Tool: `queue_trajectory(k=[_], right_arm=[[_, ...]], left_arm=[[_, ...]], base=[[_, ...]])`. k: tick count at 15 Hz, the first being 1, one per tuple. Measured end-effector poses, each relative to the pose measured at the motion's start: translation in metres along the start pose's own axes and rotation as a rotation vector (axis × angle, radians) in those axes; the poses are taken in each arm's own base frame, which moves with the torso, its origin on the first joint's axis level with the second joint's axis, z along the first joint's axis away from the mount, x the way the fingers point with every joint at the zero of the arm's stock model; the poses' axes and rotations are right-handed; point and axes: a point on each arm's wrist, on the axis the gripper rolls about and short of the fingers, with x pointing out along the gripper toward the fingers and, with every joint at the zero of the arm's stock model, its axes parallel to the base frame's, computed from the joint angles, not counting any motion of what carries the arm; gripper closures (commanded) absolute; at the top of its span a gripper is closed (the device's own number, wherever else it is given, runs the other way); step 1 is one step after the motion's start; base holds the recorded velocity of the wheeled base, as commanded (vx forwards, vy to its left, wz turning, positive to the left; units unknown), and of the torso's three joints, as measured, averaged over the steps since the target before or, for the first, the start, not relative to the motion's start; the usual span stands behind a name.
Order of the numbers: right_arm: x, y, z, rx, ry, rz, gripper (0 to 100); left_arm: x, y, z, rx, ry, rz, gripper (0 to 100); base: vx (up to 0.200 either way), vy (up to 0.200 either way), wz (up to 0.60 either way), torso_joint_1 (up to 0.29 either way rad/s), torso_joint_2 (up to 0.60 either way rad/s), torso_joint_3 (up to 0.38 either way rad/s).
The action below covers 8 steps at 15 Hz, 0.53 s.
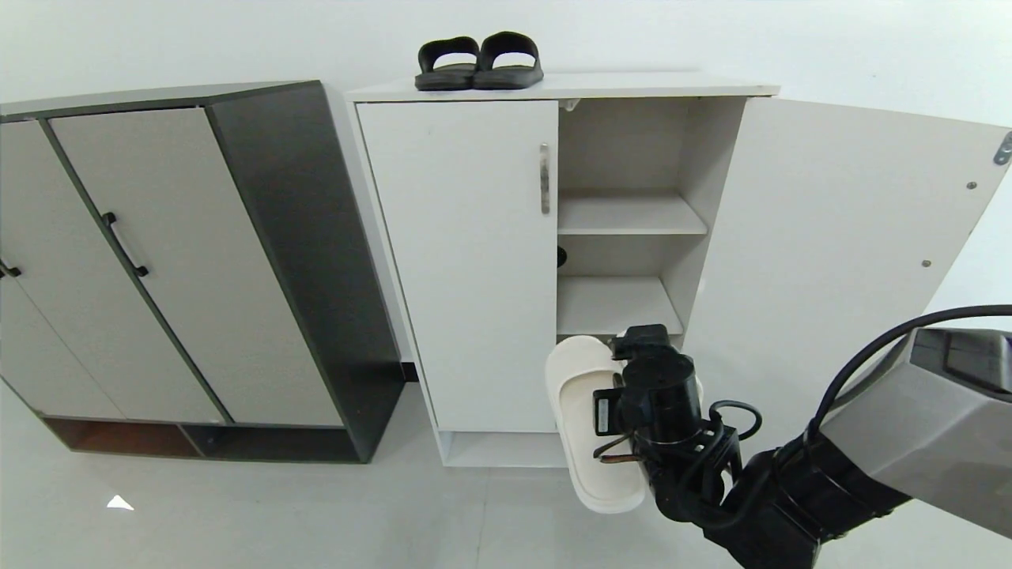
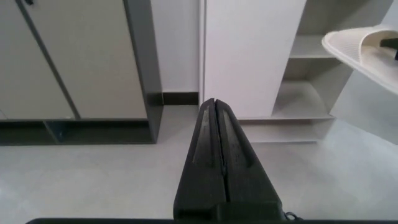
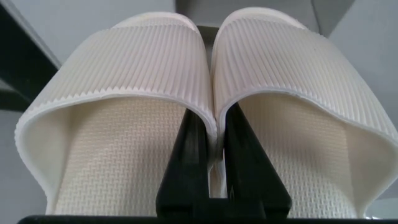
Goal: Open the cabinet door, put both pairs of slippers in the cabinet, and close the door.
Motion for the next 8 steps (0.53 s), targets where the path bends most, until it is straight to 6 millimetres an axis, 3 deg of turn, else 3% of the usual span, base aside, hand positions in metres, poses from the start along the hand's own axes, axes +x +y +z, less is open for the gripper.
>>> queue_trajectory(k=[8], right_arm=[[0.013, 0.008, -0.012, -0.020, 0.012, -0.008, 100]], left_arm=[[0.000, 0.000, 0.000, 0.001, 0.000, -0.001, 100]], base=[[0.000, 0.000, 0.00, 0.000, 0.00, 0.000]])
